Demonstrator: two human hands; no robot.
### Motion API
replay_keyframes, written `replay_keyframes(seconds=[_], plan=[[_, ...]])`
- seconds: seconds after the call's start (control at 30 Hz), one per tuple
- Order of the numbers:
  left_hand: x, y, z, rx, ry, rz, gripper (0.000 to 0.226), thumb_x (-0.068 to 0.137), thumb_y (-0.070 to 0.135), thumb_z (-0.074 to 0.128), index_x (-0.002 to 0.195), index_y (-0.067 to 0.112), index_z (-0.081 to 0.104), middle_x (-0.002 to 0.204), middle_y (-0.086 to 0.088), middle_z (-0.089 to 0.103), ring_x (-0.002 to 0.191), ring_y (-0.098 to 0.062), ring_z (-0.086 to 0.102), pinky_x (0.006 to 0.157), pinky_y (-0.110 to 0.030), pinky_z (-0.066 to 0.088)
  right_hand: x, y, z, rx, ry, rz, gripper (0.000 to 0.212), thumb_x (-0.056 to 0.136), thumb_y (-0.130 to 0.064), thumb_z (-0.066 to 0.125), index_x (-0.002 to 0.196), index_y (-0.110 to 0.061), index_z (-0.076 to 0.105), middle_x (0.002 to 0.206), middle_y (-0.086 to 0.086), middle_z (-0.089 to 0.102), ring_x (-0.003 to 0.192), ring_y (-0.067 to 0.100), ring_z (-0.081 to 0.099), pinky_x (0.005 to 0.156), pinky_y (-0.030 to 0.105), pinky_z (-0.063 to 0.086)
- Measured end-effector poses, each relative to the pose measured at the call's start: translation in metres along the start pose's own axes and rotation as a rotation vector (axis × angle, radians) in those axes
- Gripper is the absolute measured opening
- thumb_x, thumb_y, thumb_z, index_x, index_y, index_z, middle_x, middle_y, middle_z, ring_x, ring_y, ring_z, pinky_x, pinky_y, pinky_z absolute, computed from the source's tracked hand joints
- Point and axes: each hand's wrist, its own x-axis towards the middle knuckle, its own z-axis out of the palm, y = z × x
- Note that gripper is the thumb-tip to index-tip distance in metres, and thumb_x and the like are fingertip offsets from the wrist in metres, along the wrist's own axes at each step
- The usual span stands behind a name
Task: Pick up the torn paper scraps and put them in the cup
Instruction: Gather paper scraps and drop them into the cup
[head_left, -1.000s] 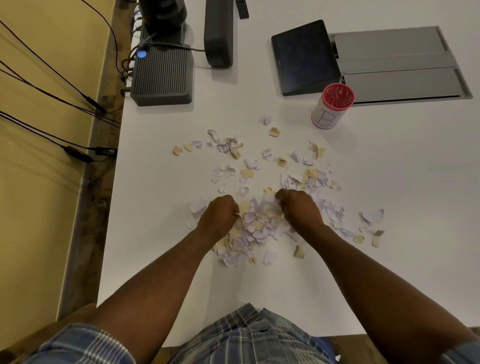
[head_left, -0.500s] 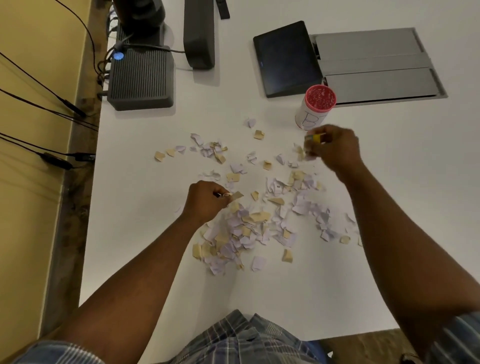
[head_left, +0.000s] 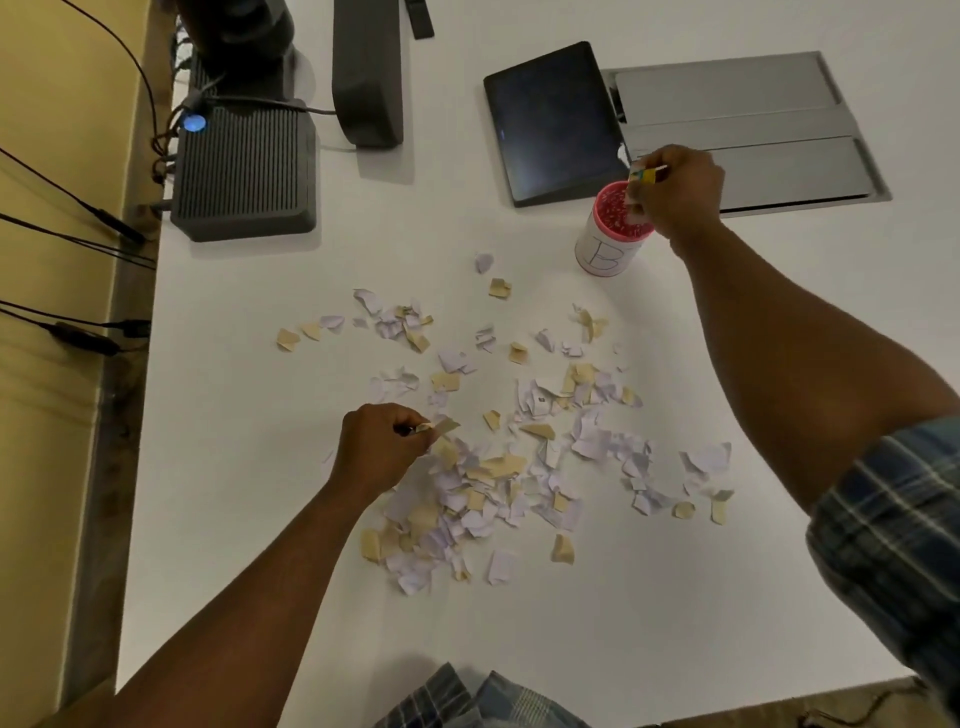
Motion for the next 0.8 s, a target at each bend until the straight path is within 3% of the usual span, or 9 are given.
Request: replay_keyframes(seconds=[0.17,0.3,0.37,0.47,0.53,0.6,0.7,0.8], plan=[[0.005,-0.001,0.003,0.032,-0.008,0.007,0.011,0.076,0.021,0.077,0.082,0.012,0.076,0.072,0.0,0.073,0.068,-0.008,0.068,0.064,-0.016,0.05,0.015,-0.001,0.018,-0.403,-0.169,0.023,0.035,0.086,-0.023,0.07,0.117,-0.007,0.063,0.113,0.017,0.065,0.104,0.035,0.063,0.09,0.044,0.051],[0.01,0.003,0.008,0.049,-0.003,0.031,0.008,0.076,0.02,0.077,0.081,0.014,0.075,0.069,0.007,0.069,0.063,0.003,0.062,0.057,-0.002,0.042,0.02,-0.008,0.022,-0.532,-0.252,0.038,0.042,0.085,-0.018,0.07,0.121,-0.003,0.056,0.113,0.02,0.061,0.104,0.037,0.06,0.088,0.043,0.05],[0.014,0.008,0.01,0.058,-0.008,0.053,0.008,0.076,0.02,0.077,0.081,0.014,0.076,0.071,0.004,0.071,0.064,-0.001,0.064,0.059,-0.004,0.043,0.018,-0.013,0.019,-0.554,-0.267,0.046,0.045,0.083,-0.017,0.071,0.123,-0.004,0.055,0.116,0.02,0.06,0.108,0.037,0.058,0.09,0.043,0.049],[0.021,0.023,0.014,0.025,-0.012,0.081,0.009,0.075,0.018,0.078,0.081,0.012,0.076,0.074,-0.001,0.073,0.064,-0.006,0.065,0.061,-0.008,0.046,0.002,-0.018,0.006,-0.461,-0.15,-0.009,0.037,0.084,-0.02,0.07,0.119,-0.008,0.062,0.116,0.016,0.064,0.106,0.033,0.062,0.09,0.041,0.051],[0.03,0.041,0.017,-0.044,-0.037,0.091,0.011,0.075,0.019,0.078,0.081,0.011,0.075,0.073,-0.001,0.073,0.062,-0.003,0.065,0.062,-0.009,0.051,-0.022,-0.012,-0.001,-0.329,0.016,-0.137,0.027,0.09,-0.024,0.058,0.11,-0.009,0.067,0.107,0.015,0.07,0.094,0.029,0.068,0.084,0.037,0.056],[0.043,0.067,0.021,-0.119,-0.061,0.095,0.011,0.074,0.02,0.079,0.079,0.012,0.074,0.071,-0.001,0.072,0.062,-0.005,0.065,0.065,-0.015,0.054,-0.054,0.0,-0.004,-0.202,0.136,-0.186,0.029,0.094,-0.027,0.049,0.102,-0.008,0.069,0.096,0.013,0.072,0.082,0.023,0.069,0.075,0.032,0.057],[0.072,0.115,0.028,-0.172,-0.051,0.148,0.008,0.073,0.014,0.079,0.072,0.009,0.073,0.069,-0.006,0.072,0.061,-0.008,0.063,0.065,-0.023,0.054,-0.105,0.024,0.003,-0.069,0.153,-0.145,0.025,0.093,-0.024,0.051,0.094,-0.009,0.071,0.09,0.008,0.073,0.07,0.015,0.064,0.069,0.022,0.049],[0.101,0.167,0.037,-0.18,-0.044,0.244,0.005,0.072,0.012,0.078,0.071,0.009,0.074,0.068,-0.005,0.071,0.06,-0.007,0.064,0.064,-0.022,0.056,-0.148,0.046,0.017,-0.01,0.082,-0.098,0.019,0.091,-0.02,0.055,0.092,-0.012,0.073,0.089,0.005,0.074,0.072,0.019,0.065,0.072,0.028,0.05]])
